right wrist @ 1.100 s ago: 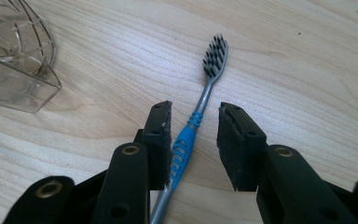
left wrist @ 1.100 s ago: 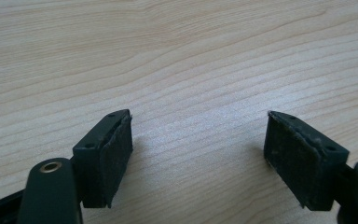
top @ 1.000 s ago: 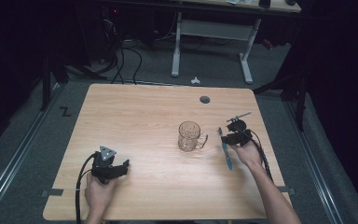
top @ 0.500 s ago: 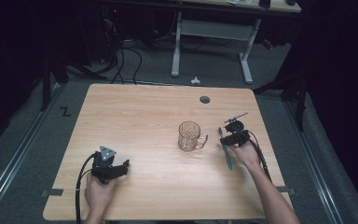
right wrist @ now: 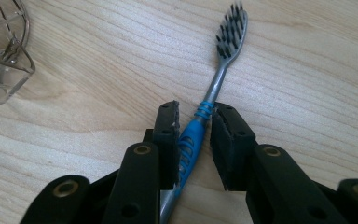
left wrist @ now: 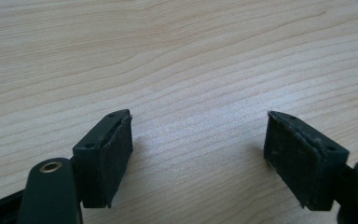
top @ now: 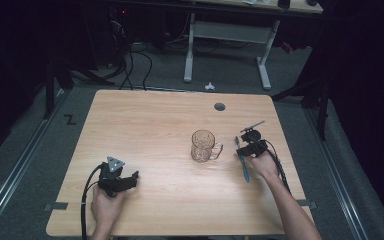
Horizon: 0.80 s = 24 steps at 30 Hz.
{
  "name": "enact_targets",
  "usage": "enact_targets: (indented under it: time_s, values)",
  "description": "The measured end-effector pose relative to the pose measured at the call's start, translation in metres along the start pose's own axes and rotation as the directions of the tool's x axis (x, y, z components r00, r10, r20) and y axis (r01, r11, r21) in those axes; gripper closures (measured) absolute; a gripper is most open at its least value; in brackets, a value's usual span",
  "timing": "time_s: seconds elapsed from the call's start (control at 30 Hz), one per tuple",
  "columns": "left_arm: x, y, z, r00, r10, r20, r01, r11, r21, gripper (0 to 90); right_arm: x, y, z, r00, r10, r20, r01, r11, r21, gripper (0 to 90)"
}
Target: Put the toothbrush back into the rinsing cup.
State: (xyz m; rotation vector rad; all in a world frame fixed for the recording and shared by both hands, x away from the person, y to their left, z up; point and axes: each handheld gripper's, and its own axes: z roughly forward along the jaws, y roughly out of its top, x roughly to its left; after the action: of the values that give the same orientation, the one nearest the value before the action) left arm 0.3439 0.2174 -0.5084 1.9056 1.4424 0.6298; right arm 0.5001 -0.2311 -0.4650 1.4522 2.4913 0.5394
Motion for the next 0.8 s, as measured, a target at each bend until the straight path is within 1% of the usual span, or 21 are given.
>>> enact_targets:
  time_s: [0.27, 0.33, 0.47, 0.8]
  values:
    - [0.0, 0.0, 0.0, 1.0, 0.0, 0.0, 0.0, 1.0, 0.0, 24.1, -0.002, -0.0003, 0.001, 0.9999, -0.01, 0.005, 0.01, 0.9999, 0.014, 74.9]
    - [0.0, 0.0, 0.0, 1.0, 0.0, 0.0, 0.0, 1.0, 0.0, 24.1, -0.002, -0.0005, 0.0015, 1.0, -0.006, 0.006, 0.005, 0.9998, 0.017, 75.2]
    - [0.0, 0.0, 0.0, 1.0, 0.0, 0.0, 0.0, 1.0, 0.0, 24.1, -0.0023, -0.0005, 0.0017, 0.9998, -0.014, 0.015, 0.013, 0.9996, 0.023, 78.6]
    - [0.0, 0.0, 0.0, 1.0, 0.0, 0.0, 0.0, 1.0, 0.0, 24.1, -0.0025, -0.0003, 0.0016, 0.9996, -0.022, 0.016, 0.021, 0.9994, 0.026, 79.3]
